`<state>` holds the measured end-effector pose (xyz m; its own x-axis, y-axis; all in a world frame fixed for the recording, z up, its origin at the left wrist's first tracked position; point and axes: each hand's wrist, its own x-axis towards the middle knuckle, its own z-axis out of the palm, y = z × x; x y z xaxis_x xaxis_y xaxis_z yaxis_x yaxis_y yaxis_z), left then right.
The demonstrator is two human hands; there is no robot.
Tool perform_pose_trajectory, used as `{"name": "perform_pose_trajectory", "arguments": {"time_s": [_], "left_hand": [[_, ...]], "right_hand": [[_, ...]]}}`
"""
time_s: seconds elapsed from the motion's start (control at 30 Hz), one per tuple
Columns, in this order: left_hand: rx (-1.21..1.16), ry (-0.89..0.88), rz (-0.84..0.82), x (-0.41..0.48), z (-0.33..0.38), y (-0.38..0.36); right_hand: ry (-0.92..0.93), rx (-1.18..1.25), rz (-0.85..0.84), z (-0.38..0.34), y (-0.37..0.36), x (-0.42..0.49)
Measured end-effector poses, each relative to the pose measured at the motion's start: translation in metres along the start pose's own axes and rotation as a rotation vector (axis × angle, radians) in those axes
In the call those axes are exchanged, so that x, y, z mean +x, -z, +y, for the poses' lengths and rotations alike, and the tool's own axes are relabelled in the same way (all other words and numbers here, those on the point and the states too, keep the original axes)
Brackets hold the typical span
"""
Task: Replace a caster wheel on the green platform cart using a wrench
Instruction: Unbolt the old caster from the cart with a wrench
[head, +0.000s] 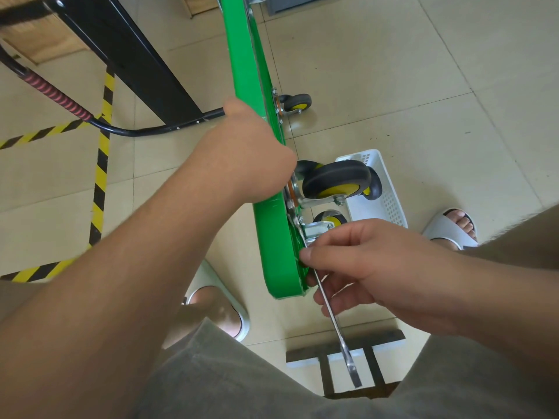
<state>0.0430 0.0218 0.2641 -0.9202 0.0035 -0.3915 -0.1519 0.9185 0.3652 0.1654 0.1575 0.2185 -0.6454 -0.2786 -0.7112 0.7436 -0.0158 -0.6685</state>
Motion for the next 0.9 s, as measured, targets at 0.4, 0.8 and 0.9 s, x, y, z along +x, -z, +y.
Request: {"name": "perform_pose_trajectory", "arguments": {"time_s": [0.4, 0.8, 0.9], "left_hand": [[0.02, -0.004, 0.011, 0.0, -0.001, 0.0], [-0.001, -0.013, -0.014, 0.0, -0.002, 0.001], [0.001, -0.016, -0.015, 0.001, -0.003, 0.0]], "right_hand": [[0.072, -0.06, 0.019, 0.0, 0.002, 0.016], [0.158, -0.258, 0.146, 0.007, 0.011, 0.042], [0.133, -0.285, 0.149, 0.008, 0.012, 0.04]]}}
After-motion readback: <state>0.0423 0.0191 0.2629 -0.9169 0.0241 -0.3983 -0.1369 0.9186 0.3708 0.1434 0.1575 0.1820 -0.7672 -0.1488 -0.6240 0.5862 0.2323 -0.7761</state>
